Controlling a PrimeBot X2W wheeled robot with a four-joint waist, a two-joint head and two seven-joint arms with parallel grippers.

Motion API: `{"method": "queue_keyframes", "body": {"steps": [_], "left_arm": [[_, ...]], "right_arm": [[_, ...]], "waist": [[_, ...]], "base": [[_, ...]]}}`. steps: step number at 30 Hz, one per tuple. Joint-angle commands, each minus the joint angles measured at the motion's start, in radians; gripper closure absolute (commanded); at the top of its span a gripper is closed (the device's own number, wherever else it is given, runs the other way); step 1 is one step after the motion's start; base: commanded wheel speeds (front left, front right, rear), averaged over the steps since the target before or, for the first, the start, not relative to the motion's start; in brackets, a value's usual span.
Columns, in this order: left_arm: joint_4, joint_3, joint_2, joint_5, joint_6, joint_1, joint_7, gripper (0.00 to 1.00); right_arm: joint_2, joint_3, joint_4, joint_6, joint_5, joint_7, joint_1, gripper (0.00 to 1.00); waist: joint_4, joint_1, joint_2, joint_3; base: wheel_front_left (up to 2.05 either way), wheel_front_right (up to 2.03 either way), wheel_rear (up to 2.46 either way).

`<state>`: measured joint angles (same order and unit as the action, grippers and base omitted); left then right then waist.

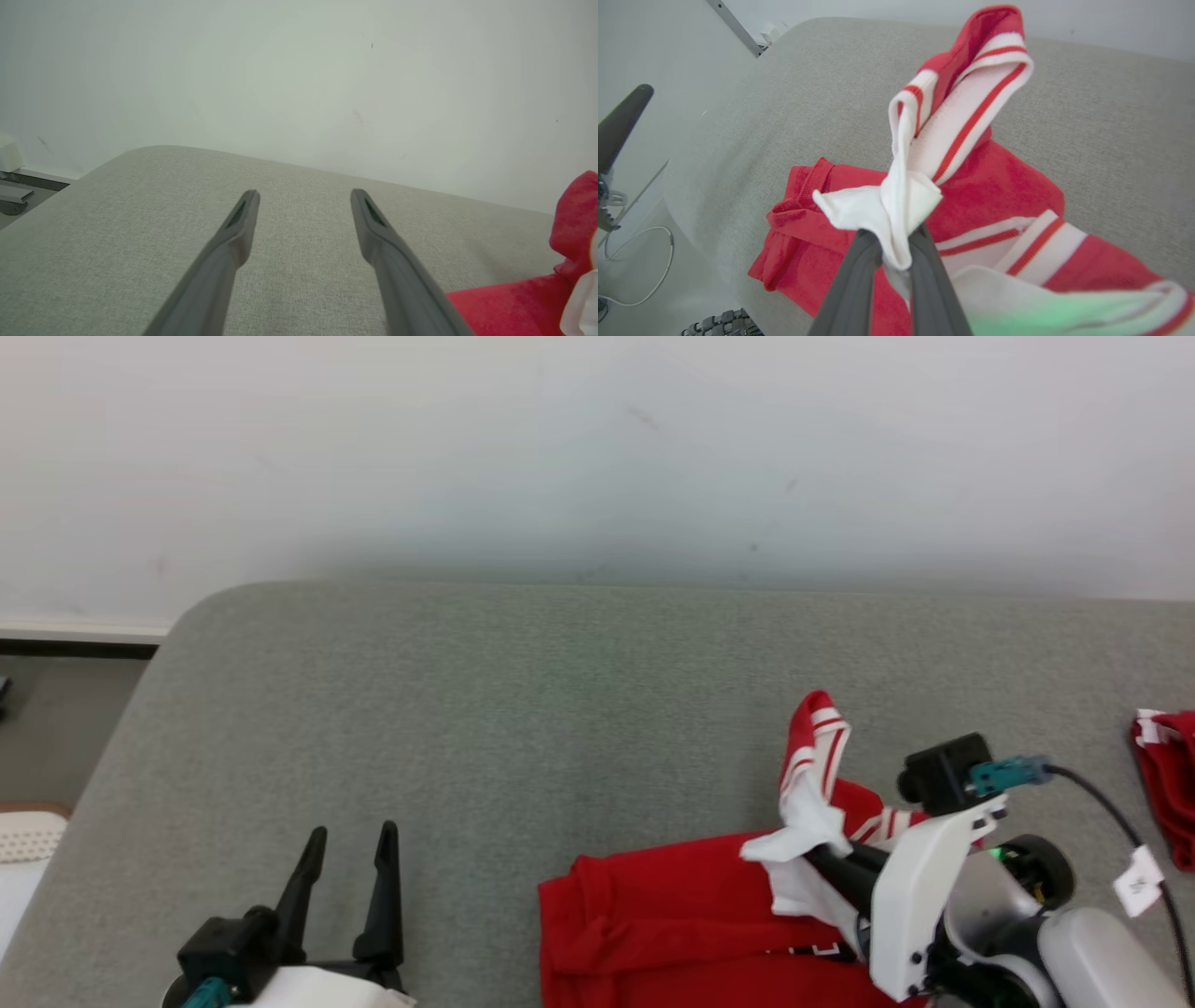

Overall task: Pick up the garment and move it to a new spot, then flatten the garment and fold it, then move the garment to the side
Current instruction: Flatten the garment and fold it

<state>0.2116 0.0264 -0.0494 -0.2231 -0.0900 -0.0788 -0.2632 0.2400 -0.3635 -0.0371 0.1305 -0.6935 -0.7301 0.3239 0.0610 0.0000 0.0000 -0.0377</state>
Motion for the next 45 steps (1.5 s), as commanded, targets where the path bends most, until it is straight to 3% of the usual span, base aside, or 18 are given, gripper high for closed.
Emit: {"method": "queue_keyframes", "body": {"steps": [1, 11, 23, 24, 26, 27, 36, 45], "left_arm": [[0.001, 0.005, -0.003, -0.018, 0.002, -0.008, -0.001, 0.00], [0.015, 0.034, -0.003, -0.034, 0.008, -0.016, -0.001, 0.00], [0.023, 0.048, -0.003, -0.038, 0.011, -0.017, -0.001, 0.00], [0.022, 0.047, -0.003, -0.039, 0.012, -0.018, -0.001, 0.00], [0.022, 0.043, -0.003, -0.038, 0.013, -0.019, -0.001, 0.00], [0.021, 0.041, -0.003, -0.038, 0.014, -0.021, -0.001, 0.00], [0.021, 0.024, -0.003, -0.027, 0.012, -0.028, -0.001, 0.00], [0.012, 0.008, -0.003, -0.026, 0.013, -0.014, -0.001, 0.00]], "right_arm": [[-0.028, -0.011, -0.003, 0.000, -0.002, -0.006, -0.016, 1.00], [-0.138, -0.089, -0.139, 0.000, -0.014, 0.037, 0.024, 1.00], [-0.171, -0.190, -0.290, 0.000, -0.050, 0.094, 0.077, 1.00], [-0.174, -0.200, -0.299, 0.000, -0.056, 0.100, 0.080, 0.80], [-0.178, -0.221, -0.316, 0.000, -0.066, 0.115, 0.091, 0.50], [-0.179, -0.231, -0.325, 0.000, -0.070, 0.123, 0.096, 0.00], [-0.183, -0.294, -0.275, 0.000, -0.191, 0.210, 0.130, 0.00], [-0.062, -0.184, -0.084, 0.000, -0.244, 0.362, 0.128, 0.00]], "waist": [[0.030, 0.0000, 0.0000, 0.004], [0.116, 0.0000, 0.0000, 0.002], [0.157, 0.0000, 0.0000, -0.004], [0.157, 0.0000, 0.0000, -0.006], [0.154, 0.0000, 0.0000, -0.011], [0.151, 0.0000, 0.0000, -0.013], [0.096, 0.0000, 0.0000, -0.018], [0.019, 0.0000, 0.0000, -0.010]], "base": [[0.00, 0.00, 0.00], [0.00, 0.00, 0.00], [0.00, 0.00, 0.00], [0.00, 0.00, 0.00], [0.00, 0.00, 0.00], [0.00, 0.00, 0.00], [0.00, 0.00, 0.00], [0.00, 0.00, 0.00]]}}
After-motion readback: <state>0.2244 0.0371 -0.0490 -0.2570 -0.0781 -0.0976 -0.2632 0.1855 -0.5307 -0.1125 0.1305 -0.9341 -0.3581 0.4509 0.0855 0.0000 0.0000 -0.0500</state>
